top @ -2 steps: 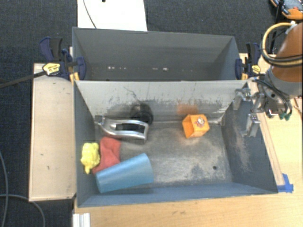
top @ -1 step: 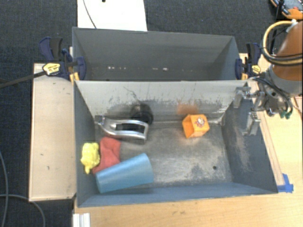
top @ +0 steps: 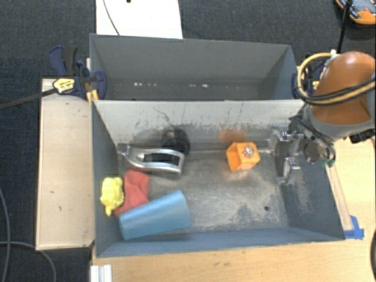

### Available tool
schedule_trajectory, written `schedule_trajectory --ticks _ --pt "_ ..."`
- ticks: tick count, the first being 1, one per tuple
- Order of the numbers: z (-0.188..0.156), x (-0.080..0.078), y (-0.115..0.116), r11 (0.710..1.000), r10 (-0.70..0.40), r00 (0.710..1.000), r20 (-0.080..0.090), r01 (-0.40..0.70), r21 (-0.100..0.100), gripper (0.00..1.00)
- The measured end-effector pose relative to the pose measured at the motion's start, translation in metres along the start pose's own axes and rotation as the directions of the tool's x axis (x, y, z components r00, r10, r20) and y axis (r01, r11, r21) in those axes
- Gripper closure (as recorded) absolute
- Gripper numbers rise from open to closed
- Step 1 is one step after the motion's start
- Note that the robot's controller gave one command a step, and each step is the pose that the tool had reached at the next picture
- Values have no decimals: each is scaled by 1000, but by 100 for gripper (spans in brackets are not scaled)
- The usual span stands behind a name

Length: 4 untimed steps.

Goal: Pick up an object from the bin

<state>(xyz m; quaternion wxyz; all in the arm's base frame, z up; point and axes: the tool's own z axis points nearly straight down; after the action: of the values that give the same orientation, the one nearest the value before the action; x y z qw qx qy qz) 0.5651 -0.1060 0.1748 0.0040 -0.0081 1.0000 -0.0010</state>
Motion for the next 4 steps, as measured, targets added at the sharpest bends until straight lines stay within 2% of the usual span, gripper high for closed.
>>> schedule_trajectory --ticks 1,2,3,4 --pt "27 6 12 997 71 997 -11 -71 -5 0" --pt "18 -6 25 998 67 998 -4 -67 -1 0" --pt "34 -13 51 997 -79 997 -3 79 -2 0" --pt "38 -6 86 998 -60 998 -7 60 -3 0"
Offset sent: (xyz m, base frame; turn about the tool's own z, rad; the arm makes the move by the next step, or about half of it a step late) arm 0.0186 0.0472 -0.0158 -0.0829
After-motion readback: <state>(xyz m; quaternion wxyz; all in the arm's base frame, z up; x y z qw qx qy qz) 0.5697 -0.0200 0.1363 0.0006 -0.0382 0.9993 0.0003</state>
